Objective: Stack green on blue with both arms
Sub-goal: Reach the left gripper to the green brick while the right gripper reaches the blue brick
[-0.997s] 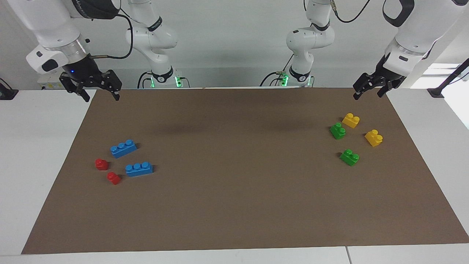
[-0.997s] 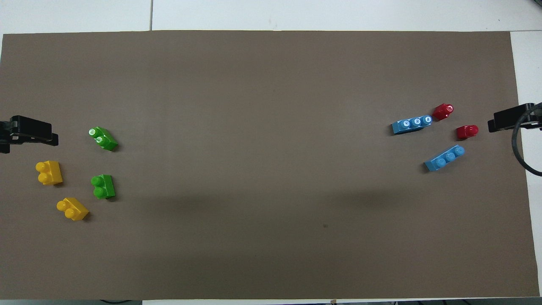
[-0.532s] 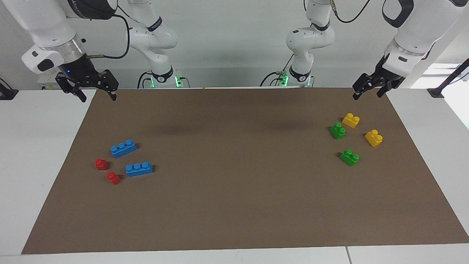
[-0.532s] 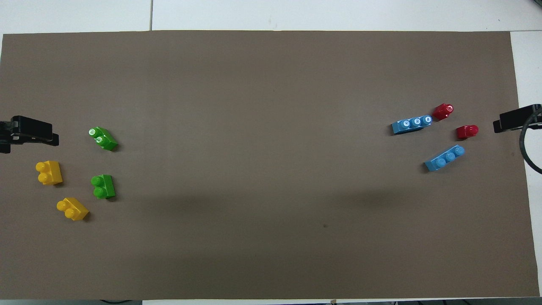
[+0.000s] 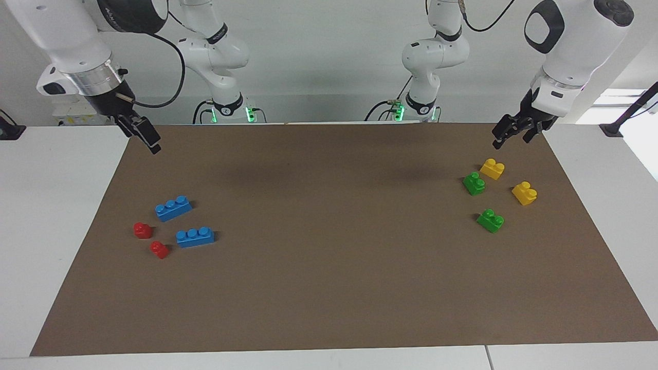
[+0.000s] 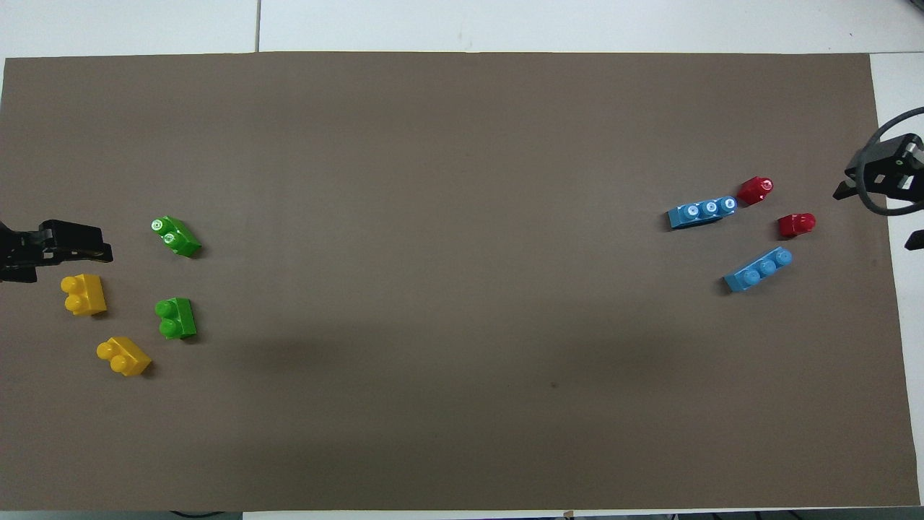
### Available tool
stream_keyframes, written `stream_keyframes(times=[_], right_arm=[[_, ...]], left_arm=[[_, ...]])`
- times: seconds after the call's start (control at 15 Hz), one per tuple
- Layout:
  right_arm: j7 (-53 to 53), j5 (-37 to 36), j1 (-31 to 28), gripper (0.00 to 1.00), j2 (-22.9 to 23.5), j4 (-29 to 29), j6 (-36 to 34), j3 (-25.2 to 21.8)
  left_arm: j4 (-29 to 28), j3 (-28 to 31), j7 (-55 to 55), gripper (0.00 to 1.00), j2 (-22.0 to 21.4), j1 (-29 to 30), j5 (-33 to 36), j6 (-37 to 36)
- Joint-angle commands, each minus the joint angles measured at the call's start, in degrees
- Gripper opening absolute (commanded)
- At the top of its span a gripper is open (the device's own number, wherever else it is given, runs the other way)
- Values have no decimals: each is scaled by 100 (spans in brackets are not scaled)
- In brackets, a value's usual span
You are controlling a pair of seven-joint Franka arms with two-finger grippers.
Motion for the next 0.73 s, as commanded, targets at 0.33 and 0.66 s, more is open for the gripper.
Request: stream_keyframes(times=[0.33, 0.66], right_arm=[[2052, 1576, -609, 96, 391, -203, 11, -1], [2212, 2200, -777, 96, 1112, -168, 335, -1]], left_arm=[[-1017, -23, -1103, 100, -118, 409, -8, 1281], [-1062, -23, -1735, 100, 374, 446, -8, 1783]])
